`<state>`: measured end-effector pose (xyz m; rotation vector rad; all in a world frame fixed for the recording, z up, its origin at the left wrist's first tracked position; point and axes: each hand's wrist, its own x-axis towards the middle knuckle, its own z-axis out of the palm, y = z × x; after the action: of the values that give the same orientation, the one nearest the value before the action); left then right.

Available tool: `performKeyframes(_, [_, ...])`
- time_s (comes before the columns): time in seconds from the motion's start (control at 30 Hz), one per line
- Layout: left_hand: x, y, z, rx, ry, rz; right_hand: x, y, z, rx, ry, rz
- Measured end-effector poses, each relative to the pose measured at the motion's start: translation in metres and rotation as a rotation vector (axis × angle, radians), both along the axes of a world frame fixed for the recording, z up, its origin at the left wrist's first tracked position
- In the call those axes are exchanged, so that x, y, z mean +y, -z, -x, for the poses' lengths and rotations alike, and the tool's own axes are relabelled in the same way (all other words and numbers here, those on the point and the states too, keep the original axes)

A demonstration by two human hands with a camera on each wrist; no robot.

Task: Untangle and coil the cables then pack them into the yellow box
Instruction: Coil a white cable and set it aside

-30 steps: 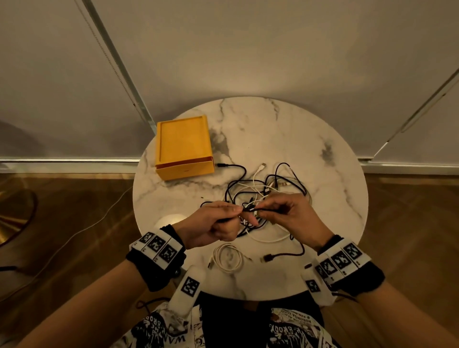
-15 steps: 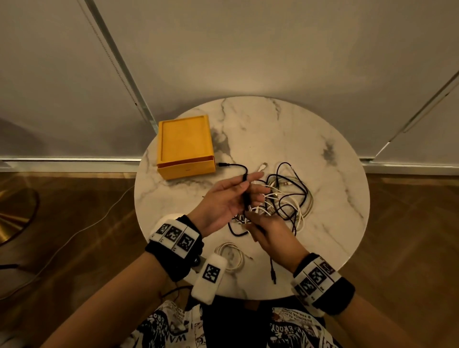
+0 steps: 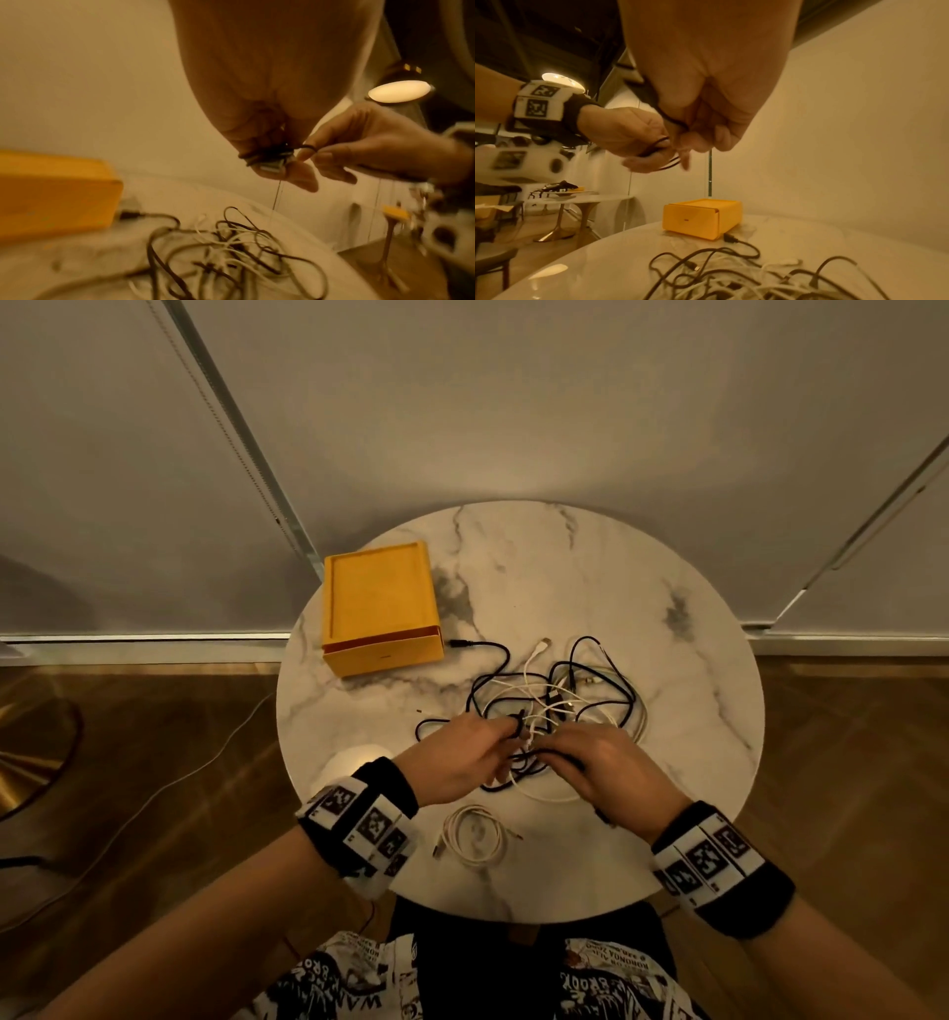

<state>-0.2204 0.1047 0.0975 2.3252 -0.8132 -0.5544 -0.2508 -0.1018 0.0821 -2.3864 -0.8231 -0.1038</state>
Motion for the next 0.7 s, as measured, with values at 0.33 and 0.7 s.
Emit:
performKeyframes(0.33, [0.006, -0.002, 0.005, 0.385, -0.009, 0.175, 0.001, 0.008, 0.002, 0.045, -0.101, 0.15])
performKeyframes(0.7, [0.012, 0.002, 0.014, 0.712, -0.248, 0.512, 0.013, -0.008, 0.004, -0.164, 0.126, 0.291])
